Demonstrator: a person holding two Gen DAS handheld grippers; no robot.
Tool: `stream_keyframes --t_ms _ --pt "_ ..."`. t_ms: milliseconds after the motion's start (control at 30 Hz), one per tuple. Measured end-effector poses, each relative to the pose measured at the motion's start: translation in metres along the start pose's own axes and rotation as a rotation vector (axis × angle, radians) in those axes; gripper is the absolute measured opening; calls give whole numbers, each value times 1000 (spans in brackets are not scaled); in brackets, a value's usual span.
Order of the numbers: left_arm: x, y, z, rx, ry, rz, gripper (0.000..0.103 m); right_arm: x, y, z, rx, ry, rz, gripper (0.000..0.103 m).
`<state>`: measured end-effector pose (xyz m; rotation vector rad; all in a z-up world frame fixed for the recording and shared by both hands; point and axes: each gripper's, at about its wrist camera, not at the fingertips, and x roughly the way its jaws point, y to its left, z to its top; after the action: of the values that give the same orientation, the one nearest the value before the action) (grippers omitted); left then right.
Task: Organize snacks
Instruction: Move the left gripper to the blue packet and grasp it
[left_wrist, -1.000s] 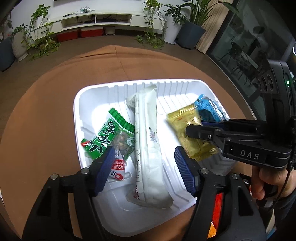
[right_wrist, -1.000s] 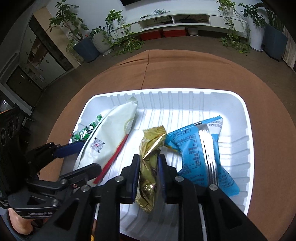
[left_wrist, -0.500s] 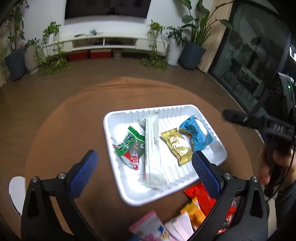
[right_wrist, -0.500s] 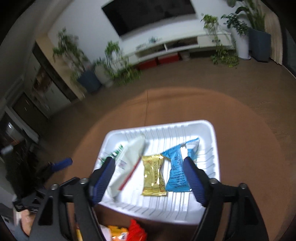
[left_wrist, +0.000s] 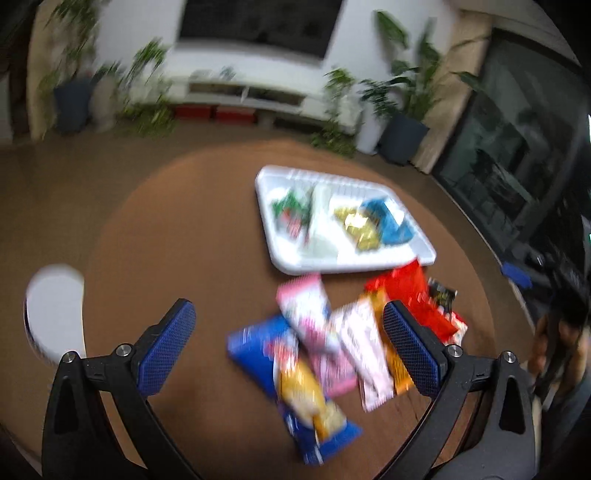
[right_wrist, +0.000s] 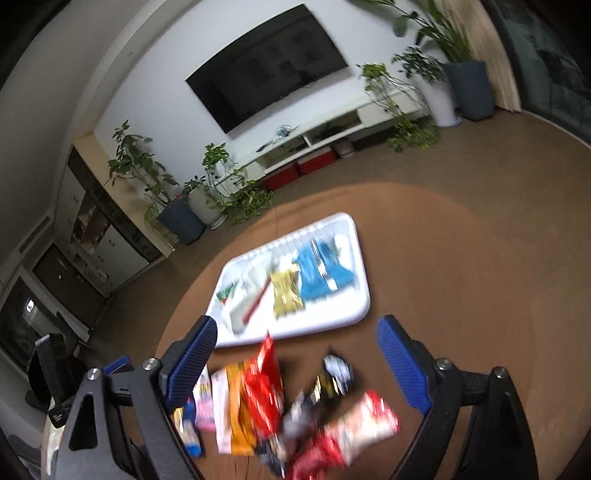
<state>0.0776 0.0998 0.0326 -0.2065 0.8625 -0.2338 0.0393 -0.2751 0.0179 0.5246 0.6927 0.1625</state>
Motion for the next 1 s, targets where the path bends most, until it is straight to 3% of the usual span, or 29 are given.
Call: stream_keyframes --t_ms 67,133,200,400,900,1000 --pt "5 13 -22 -128 68 7 103 -9 -6 -22 37 2 0 90" --pt "8 20 -40 -183 86 -2 103 -13 -9 -40 54 8 -9 90" --pt "10 17 -54 -159 104 40 103 -15 -10 -54 60 20 -11 90" --pt "12 -1 -71 -97 127 26 103 -10 -5 -78 69 66 -11 90" --pt "50 -11 -52 -42 183 61 101 -5 10 -92 -33 84 -63 75" --pt "57 -11 -52 -40 196 60 90 -6 12 -92 -44 81 -67 74"
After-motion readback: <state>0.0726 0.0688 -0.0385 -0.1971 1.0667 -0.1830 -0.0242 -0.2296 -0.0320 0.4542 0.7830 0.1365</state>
